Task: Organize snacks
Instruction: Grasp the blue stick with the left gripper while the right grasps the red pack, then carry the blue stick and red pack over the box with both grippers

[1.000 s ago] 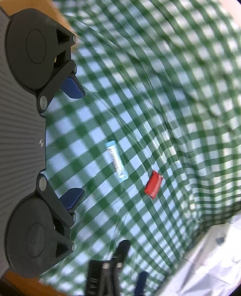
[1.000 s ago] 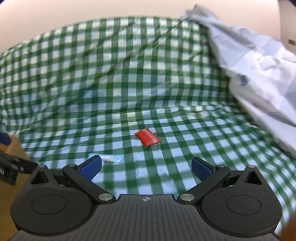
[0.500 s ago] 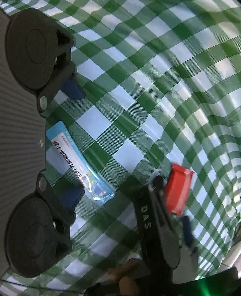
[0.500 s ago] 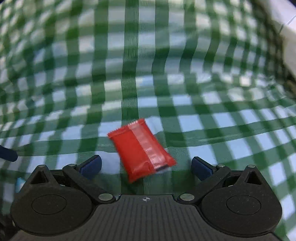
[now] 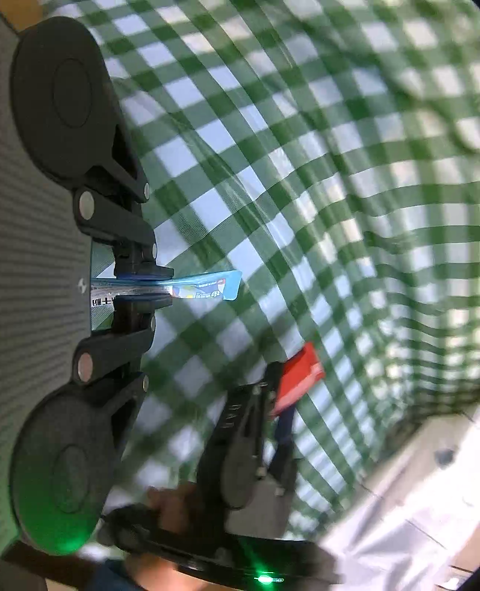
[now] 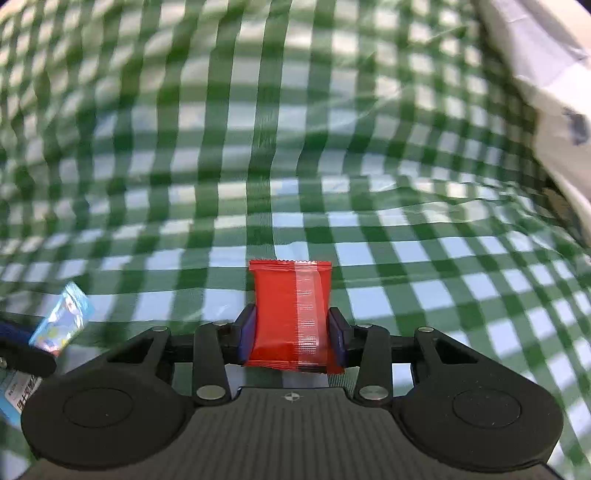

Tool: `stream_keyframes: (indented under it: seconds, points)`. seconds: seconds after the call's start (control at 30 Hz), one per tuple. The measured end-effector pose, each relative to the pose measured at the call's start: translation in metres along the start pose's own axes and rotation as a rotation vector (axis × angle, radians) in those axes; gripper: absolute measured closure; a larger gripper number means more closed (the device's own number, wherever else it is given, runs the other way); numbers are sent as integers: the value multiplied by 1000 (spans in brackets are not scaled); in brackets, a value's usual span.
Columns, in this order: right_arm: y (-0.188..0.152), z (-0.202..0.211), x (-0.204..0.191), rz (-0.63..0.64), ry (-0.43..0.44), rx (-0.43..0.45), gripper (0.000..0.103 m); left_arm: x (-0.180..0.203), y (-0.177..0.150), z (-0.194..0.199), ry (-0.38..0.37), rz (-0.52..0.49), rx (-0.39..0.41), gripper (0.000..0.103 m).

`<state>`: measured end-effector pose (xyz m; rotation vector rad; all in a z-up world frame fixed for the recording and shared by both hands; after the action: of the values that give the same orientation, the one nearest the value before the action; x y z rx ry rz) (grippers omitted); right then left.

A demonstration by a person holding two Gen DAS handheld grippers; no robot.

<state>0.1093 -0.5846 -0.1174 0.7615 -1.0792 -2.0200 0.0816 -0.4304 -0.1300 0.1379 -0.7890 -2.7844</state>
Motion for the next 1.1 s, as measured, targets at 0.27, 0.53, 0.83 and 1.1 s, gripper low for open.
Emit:
stream_keyframes:
  seconds: [0.27,0.53,0.83,1.1]
  points:
    - [-32,175,-26,-80,63,69,61,47,-68,138,-35,114,110,96]
    - [-82,347,-105,-84,212,55,61,64,-169,259,28,203,133,96]
    - [-151,442,-224,29,438,-32,61,55,-295,368,180,322,125,96]
    - [-190,508,-282,152,524,-69,61,52,-380,436,290,383,207,96]
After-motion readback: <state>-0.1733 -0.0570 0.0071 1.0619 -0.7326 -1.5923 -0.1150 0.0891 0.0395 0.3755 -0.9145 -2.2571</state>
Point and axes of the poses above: each gripper's, at about its wrist camera, not at the fingertips, and z roughly against the way its jaws point, x to its right, y to its top, the point moved 4 cm from there along -z, roughly the way its jaws point, and after that the axes turned 7 degrees about -z, right-handed, at the moved point
